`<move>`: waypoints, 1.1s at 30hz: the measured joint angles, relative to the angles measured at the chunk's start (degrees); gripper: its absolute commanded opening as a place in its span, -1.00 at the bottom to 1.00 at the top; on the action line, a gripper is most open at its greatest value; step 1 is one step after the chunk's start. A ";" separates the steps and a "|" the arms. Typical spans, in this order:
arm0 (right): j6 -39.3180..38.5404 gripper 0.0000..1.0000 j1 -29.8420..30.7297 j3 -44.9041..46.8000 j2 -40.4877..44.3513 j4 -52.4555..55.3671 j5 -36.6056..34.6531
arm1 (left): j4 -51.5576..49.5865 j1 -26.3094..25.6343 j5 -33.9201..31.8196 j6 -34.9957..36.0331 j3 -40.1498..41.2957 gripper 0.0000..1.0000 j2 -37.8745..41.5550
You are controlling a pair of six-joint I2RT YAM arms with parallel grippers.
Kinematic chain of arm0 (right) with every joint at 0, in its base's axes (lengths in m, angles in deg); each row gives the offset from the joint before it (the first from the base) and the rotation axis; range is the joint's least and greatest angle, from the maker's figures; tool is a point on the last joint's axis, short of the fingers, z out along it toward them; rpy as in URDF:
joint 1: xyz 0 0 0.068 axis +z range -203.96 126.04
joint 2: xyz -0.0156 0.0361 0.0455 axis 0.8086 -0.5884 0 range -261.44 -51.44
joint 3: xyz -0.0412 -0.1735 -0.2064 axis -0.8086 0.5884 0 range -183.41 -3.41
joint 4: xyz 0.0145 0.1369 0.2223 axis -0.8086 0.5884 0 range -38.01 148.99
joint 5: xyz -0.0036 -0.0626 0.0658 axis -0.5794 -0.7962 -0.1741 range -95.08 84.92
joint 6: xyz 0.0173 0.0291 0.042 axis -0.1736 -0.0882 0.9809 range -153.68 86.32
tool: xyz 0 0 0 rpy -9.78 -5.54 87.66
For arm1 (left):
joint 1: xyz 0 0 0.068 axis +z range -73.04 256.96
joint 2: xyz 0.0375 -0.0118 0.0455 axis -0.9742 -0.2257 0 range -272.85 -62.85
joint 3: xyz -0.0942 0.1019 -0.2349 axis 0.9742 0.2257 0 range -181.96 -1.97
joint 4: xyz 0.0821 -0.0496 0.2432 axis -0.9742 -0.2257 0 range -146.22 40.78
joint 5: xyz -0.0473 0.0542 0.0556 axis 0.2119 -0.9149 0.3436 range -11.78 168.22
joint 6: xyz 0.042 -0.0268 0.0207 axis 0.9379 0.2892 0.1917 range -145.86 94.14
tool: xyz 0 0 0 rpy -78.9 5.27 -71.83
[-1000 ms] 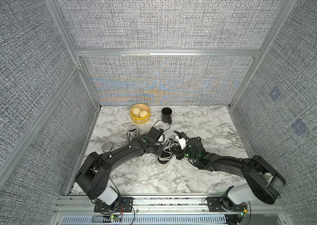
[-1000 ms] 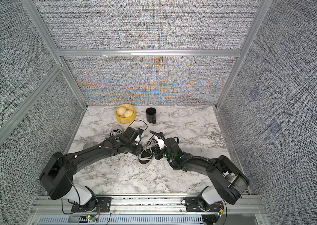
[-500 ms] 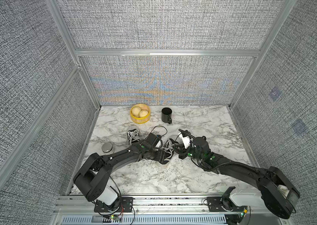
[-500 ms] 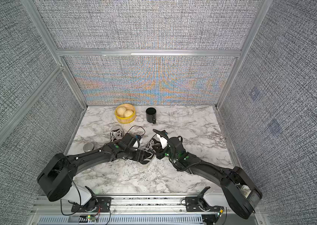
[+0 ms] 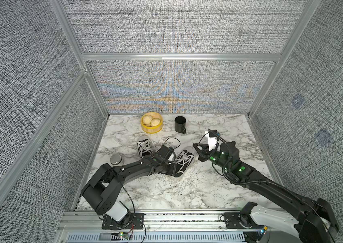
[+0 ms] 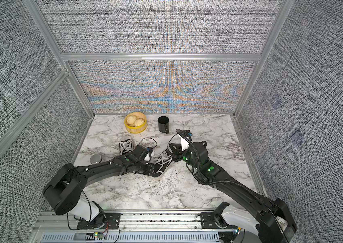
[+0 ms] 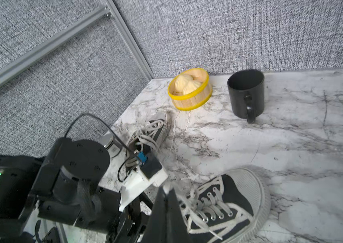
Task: Remove the insole from the shoe
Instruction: Untie the shoelace on the shoe.
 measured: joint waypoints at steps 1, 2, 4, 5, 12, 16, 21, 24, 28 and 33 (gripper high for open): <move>0.17 -1.00 -0.33 -0.61 0.04 -0.15 -0.26 | 0.00 0.00 -0.04 0.00 0.00 -0.16 -0.02; 0.35 -1.00 -0.74 -1.22 0.04 -0.35 -0.44 | 0.00 0.00 -0.13 0.00 0.00 -0.17 -0.07; 0.79 -1.00 -1.46 -2.05 0.02 -0.61 -0.70 | 0.00 0.00 -0.24 0.00 0.00 -0.18 -0.11; 0.94 -1.00 -2.01 -2.38 -0.04 -1.03 -0.66 | 0.00 0.00 -0.28 0.00 0.00 -0.18 -0.15; 1.44 -1.00 -4.76 -7.37 -6.38 -4.28 1.27 | 0.28 0.00 -0.81 -0.04 -0.02 -0.22 -1.07; 2.05 -1.00 -5.49 -10.08 -10.84 -6.75 2.86 | 0.26 0.00 -1.09 -0.22 0.00 -0.26 -1.16; 3.34 -1.00 -8.02 -12.37 -13.62 -9.31 3.91 | 0.17 0.00 -1.31 -0.22 0.00 -0.25 -1.25; 3.67 -1.00 -8.39 -13.42 -16.94 -10.45 4.28 | 0.04 0.00 -1.25 -0.20 -0.02 -0.21 -0.87; 5.60 -1.00 -6.54 -13.66 -24.30 -11.69 5.25 | -0.90 -0.07 -0.83 0.20 -0.42 -0.15 0.11; 6.67 -0.42 -3.87 -16.63 -34.23 -11.06 5.92 | -3.02 -0.07 -0.61 1.27 -2.01 -0.05 0.52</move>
